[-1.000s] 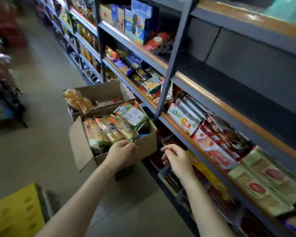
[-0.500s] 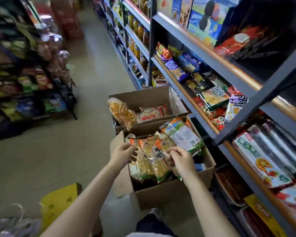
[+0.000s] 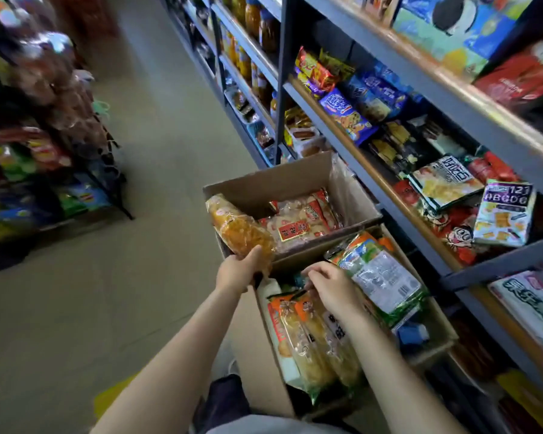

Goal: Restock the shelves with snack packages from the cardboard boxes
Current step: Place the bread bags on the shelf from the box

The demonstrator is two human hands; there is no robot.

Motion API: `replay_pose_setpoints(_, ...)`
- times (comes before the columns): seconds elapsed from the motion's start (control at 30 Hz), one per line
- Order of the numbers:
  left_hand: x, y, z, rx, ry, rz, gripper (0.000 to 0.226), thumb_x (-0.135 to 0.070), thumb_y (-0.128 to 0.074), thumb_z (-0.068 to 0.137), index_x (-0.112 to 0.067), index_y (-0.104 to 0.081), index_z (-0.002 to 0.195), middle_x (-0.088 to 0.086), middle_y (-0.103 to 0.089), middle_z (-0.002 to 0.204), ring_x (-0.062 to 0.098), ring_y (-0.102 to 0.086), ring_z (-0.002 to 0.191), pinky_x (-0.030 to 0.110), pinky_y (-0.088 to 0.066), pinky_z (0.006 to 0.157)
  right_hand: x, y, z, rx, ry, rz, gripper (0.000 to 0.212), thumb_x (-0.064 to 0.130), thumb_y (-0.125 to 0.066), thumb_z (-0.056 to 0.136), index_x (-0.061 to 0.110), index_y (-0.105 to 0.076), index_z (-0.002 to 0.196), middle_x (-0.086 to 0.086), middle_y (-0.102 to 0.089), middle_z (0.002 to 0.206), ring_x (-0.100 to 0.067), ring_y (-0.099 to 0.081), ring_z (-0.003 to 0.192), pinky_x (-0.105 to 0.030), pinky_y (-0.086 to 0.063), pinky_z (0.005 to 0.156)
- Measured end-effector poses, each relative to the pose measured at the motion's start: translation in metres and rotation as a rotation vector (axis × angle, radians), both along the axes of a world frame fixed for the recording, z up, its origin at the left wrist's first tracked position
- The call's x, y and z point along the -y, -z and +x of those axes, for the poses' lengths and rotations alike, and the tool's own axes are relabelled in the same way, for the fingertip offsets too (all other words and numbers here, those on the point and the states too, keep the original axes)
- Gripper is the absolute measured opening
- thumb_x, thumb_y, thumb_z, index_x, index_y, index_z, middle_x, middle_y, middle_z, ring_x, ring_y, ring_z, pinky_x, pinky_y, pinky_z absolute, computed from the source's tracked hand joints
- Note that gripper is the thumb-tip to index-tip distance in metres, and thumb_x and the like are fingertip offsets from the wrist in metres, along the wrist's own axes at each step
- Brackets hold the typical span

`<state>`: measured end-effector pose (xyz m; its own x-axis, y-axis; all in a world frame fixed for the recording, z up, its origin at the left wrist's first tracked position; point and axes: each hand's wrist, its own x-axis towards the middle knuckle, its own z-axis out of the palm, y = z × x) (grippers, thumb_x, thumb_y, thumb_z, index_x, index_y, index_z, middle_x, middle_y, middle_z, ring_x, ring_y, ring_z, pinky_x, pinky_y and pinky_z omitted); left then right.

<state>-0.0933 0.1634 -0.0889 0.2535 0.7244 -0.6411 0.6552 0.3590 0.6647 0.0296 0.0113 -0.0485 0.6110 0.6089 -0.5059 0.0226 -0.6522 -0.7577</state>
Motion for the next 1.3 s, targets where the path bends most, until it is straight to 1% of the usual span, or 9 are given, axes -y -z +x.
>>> replay_pose_setpoints(0.17, -0.035, 0.007, -0.001, -0.033, 0.108, 0.240, 0.029, -0.037, -0.055, 0.099, -0.014, -0.070, 0.089, 0.006, -0.067, 0.097, 0.024, -0.066, 0.089, 0.039, -0.056, 0.081, -0.018, -0.010, -0.027, 0.018, 0.150, -0.023, 0.020, 0.020, -0.051, 0.100, 0.022, -0.071, 0.095, -0.001, -0.072, 0.088, -0.008, -0.064, 0.073, -0.005, -0.039, 0.048)
replay_pose_setpoints(0.3, -0.060, -0.024, -0.002, 0.291, 0.161, 0.312, 0.012, -0.024, -0.059, 0.101, -0.019, -0.069, 0.102, 0.000, -0.041, 0.128, 0.014, -0.044, 0.119, 0.022, -0.032, 0.103, -0.034, -0.026, -0.036, 0.040, 0.254, 0.002, 0.021, 0.018, -0.051, 0.100, 0.021, -0.070, 0.093, -0.004, -0.073, 0.085, -0.010, -0.067, 0.072, -0.012, -0.048, 0.056)
replay_pose_setpoints(0.4, -0.090, -0.060, 0.001, 0.509, 0.167, 0.343, 0.016, -0.018, -0.057, 0.100, -0.021, -0.069, 0.090, 0.000, -0.057, 0.123, 0.014, -0.052, 0.117, 0.028, -0.037, 0.104, -0.042, -0.044, -0.031, 0.052, 0.361, 0.105, 0.021, 0.017, -0.051, 0.100, 0.023, -0.070, 0.093, -0.008, -0.071, 0.086, -0.019, -0.069, 0.078, -0.027, -0.055, 0.069)
replay_pose_setpoints(0.57, -0.126, -0.124, 0.012, 0.827, 0.177, -0.053, 0.038, -0.032, -0.047, 0.097, -0.012, -0.079, 0.102, 0.012, -0.075, 0.112, 0.028, -0.068, 0.107, 0.042, -0.052, 0.097, -0.040, -0.082, -0.029, 0.191, 0.448, 0.269, 0.020, 0.021, -0.062, 0.096, 0.032, -0.062, 0.112, 0.005, -0.067, 0.107, -0.011, -0.064, 0.101, -0.029, -0.054, 0.084)
replay_pose_setpoints(0.7, -0.104, -0.160, 0.030, 0.918, 0.388, -0.400, 0.044, -0.022, -0.041, 0.102, -0.001, -0.078, 0.093, 0.018, -0.075, 0.102, 0.027, -0.072, 0.094, 0.031, -0.058, 0.080, -0.017, -0.109, -0.031, 0.289, 0.292, 0.268, 0.096, 0.041, -0.083, 0.076, 0.053, -0.022, 0.149, 0.024, -0.023, 0.157, 0.001, -0.024, 0.141, -0.032, -0.033, 0.107)
replay_pose_setpoints(0.8, -0.075, -0.173, 0.043, 0.895, 0.529, -0.593, 0.038, -0.025, -0.053, 0.096, 0.006, -0.067, 0.112, 0.023, -0.071, 0.111, 0.033, -0.071, 0.099, 0.039, -0.058, 0.086, 0.012, -0.125, -0.031, 0.393, 0.217, 0.172, 0.112, 0.050, -0.088, 0.063, 0.063, -0.014, 0.146, 0.033, -0.005, 0.158, 0.003, -0.009, 0.142, -0.035, -0.024, 0.107)
replay_pose_setpoints(1.0, -0.008, -0.183, 0.062, 0.802, 0.603, -0.746, 0.037, -0.031, -0.055, 0.095, 0.001, -0.072, 0.103, 0.023, -0.066, 0.118, 0.033, -0.070, 0.095, 0.045, -0.050, 0.100, 0.080, -0.134, -0.042, 0.195, 0.444, 0.174, 0.057, 0.035, -0.092, 0.064, 0.045, -0.057, 0.107, 0.021, -0.071, 0.098, 0.002, -0.069, 0.090, -0.031, -0.057, 0.085)
replay_pose_setpoints(1.17, 0.053, -0.175, 0.083, 0.816, 0.680, -0.630, 0.057, -0.053, -0.036, 0.102, -0.010, -0.070, 0.118, 0.014, -0.071, 0.115, 0.026, -0.069, 0.098, 0.040, -0.052, 0.089, 0.142, -0.138, -0.055, 0.150, 0.859, 0.466, 0.032, 0.031, -0.080, 0.078, 0.033, -0.063, 0.106, 0.013, -0.076, 0.093, 0.000, -0.072, 0.077, -0.015, -0.053, 0.061)
replay_pose_setpoints(1.3, 0.133, -0.166, 0.077, 0.739, 0.984, -0.380, 0.057, -0.063, -0.063, 0.087, -0.023, -0.062, 0.127, -0.002, -0.076, 0.113, 0.012, -0.072, 0.105, 0.050, -0.045, 0.109, 0.200, -0.144, -0.052, 0.176, 1.109, 0.519, 0.022, 0.054, -0.072, 0.081, 0.040, -0.061, 0.094, 0.018, -0.069, 0.102, -0.004, -0.066, 0.092, -0.032, -0.054, 0.087)
